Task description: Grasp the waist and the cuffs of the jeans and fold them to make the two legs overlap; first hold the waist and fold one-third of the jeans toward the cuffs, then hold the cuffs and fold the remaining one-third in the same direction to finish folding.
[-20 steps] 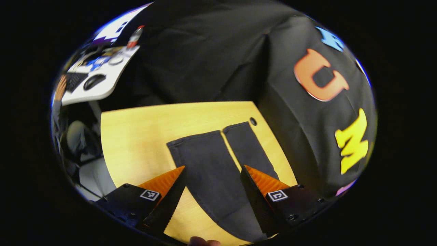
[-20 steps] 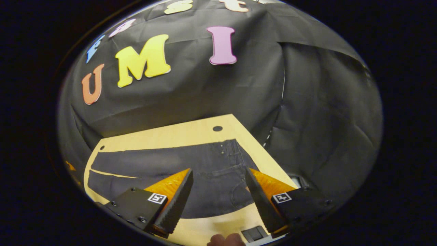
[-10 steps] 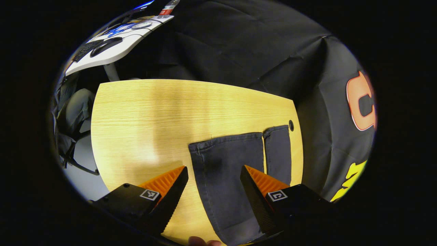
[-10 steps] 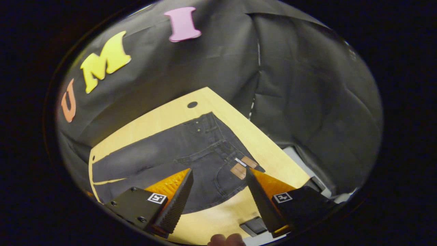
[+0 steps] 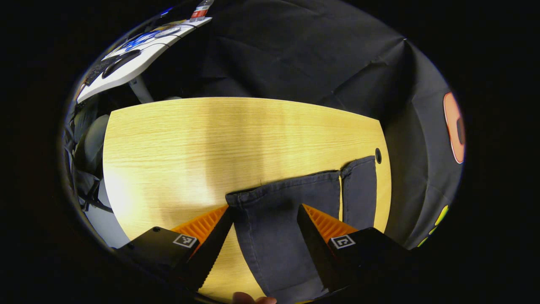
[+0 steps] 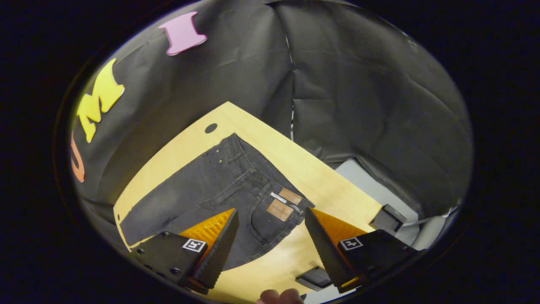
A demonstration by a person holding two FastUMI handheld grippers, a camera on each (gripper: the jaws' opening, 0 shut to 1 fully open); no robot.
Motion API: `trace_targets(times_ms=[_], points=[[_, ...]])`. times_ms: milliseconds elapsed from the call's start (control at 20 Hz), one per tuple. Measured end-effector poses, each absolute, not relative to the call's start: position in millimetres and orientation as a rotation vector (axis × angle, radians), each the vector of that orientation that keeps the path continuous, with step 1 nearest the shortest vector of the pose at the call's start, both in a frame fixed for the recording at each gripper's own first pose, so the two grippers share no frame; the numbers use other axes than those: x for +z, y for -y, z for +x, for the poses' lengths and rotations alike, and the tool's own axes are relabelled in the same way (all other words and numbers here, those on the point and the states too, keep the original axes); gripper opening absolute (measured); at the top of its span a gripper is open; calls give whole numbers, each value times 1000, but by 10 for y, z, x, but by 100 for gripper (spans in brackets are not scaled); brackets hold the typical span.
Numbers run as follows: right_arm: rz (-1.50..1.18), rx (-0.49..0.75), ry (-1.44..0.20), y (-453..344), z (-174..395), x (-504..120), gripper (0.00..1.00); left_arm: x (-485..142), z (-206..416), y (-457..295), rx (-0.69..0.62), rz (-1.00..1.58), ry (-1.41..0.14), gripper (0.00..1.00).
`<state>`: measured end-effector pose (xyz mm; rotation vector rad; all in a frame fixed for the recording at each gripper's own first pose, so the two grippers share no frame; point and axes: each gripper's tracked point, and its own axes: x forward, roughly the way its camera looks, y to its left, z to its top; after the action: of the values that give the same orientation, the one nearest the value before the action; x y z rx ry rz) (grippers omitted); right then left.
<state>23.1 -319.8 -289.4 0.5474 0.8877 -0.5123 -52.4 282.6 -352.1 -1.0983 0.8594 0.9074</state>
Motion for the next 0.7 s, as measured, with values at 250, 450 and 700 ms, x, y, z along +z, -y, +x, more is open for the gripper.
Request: trace_targets(times_ms=[250, 450, 700], points=[[855, -585, -925, 3319, 290, -3231, 98, -3537, -410, -2771, 868, -1045, -924, 96], [974, -639, -954, 3430, 349, -3477, 98, -3586, -463, -2787, 899, -1057, -957, 75], [873, -627, -1011, 3470, 408, -3661, 98, -3602, -481, -2805, 919, -1126, -945, 35]])
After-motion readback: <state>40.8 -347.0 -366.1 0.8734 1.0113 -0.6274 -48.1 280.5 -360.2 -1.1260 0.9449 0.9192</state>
